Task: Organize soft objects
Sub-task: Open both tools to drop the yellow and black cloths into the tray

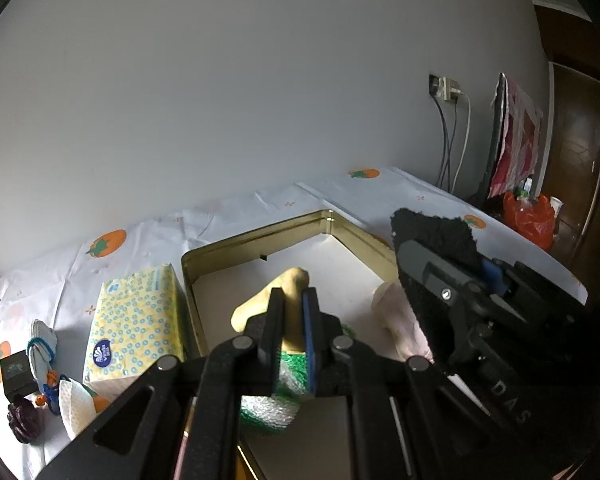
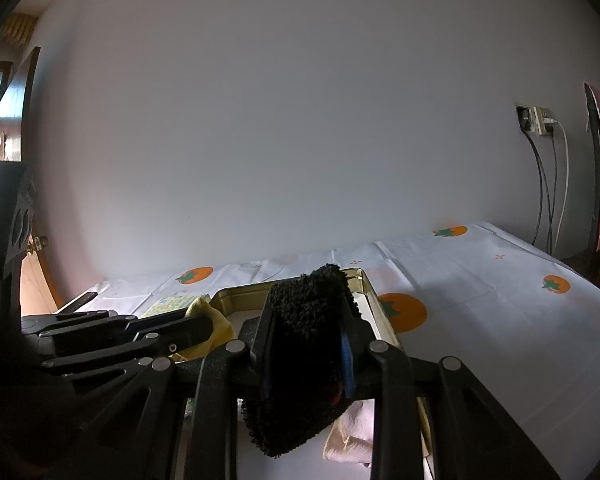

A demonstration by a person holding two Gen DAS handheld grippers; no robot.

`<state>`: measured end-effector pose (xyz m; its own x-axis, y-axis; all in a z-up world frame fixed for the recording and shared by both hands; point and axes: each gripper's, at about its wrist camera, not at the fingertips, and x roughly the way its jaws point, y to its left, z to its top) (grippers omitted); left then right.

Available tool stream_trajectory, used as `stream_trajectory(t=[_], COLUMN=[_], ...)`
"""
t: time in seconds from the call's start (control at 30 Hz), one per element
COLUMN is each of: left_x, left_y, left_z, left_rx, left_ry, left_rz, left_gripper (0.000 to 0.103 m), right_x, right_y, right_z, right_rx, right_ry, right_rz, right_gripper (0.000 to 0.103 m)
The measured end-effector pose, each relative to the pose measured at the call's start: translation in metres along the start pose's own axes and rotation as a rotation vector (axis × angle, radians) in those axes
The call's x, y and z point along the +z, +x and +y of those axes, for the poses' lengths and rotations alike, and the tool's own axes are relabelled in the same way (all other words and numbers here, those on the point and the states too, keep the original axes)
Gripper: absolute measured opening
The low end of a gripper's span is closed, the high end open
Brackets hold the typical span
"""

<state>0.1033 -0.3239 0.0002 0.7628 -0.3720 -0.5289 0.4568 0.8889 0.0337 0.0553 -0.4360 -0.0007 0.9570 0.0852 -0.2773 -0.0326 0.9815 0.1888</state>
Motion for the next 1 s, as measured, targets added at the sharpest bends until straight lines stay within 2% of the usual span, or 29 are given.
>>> stream_trajectory(t=[0.2,0.23,0.33,0.4,0.43,0.5,0.63,0.7,0.93,1.0], left_x=[-0.001,-0.001,0.001,0.001,0.001,0.001,-0.005,-0.01,-0.03,-0.039], left_y=[-0.001,-0.002,-0.005,-0.008,-0.01,-0.016,-0.033,-0.044,-0.083,-0.093], left_z=[0.0,0.0,0.004,0.008,0.011,0.015,0.023,0.03,0.093,0.119], left_rx=[0.001,0.008,0.012,0.024,0.036,0.041,0.064,0.09,0.211,0.27], left_ry=[-0.001,0.0,-0.016,-0.028,-0.036,-0.055,-0.055,-0.055,-0.119,-0.146], left_rz=[-0.004,-0.006,-0.008,-0.018,-0.027,-0.049,-0.093,-0.122,-0.184,-0.196], left_gripper=[0.01,0.01,0.014,0.034,0.04,0.054,0.064,0.077,0.078,0.084], right_x=[-0.001,-0.001,-0.001,-0.001,-0.001,-0.001,-0.001,-0.001,-0.003,-0.004], right_y=[-0.002,-0.003,-0.007,-0.011,-0.013,-0.015,-0.02,-0.021,-0.017,-0.016], right_z=[-0.001,0.0,-0.003,-0.007,-0.009,-0.01,-0.007,-0.003,0.027,0.043], right_rx=[0.012,0.021,0.002,-0.002,-0.009,-0.014,-0.006,0.001,0.057,0.088], right_ry=[0.005,0.006,0.022,0.042,0.05,0.057,0.055,0.045,-0.022,-0.062], right_rz=[-0.007,-0.01,-0.032,-0.051,-0.063,-0.079,-0.104,-0.114,-0.104,-0.097], right_gripper=[0.035,0.046,0.063,0.07,0.073,0.074,0.075,0.075,0.075,0.075])
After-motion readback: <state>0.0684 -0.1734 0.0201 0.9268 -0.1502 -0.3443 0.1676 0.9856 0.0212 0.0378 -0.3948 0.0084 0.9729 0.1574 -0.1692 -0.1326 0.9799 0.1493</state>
